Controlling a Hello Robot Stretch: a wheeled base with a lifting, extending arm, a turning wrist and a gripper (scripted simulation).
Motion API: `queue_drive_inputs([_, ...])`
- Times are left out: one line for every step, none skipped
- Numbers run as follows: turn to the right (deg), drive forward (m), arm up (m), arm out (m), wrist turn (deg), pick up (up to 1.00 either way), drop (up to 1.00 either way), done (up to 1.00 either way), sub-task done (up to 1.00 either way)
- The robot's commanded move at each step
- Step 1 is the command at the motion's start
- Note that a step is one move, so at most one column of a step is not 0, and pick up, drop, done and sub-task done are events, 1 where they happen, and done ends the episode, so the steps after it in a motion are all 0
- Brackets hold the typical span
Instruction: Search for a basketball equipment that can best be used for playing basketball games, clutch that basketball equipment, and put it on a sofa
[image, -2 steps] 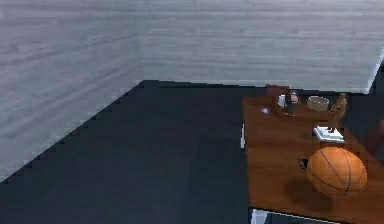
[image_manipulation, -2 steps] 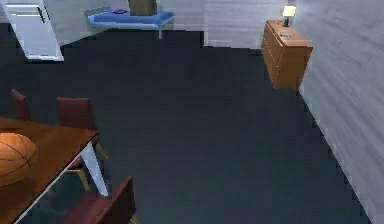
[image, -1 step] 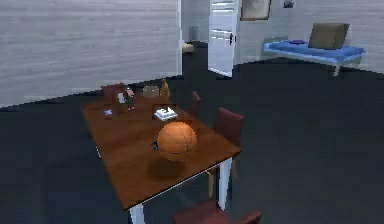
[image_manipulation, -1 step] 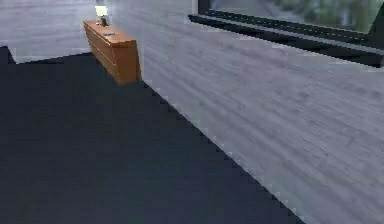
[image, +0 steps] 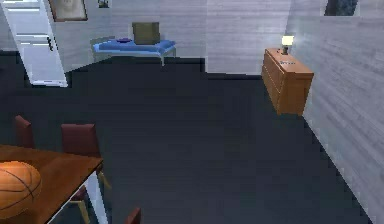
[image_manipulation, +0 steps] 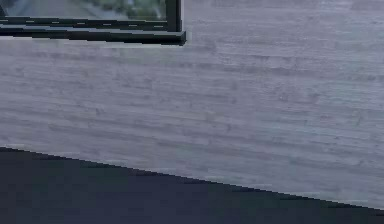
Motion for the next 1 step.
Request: queue_drive_inputs([3.0, 0.0, 0.0, 0.0, 0.0, 0.0, 0.0, 0.0, 0.0])
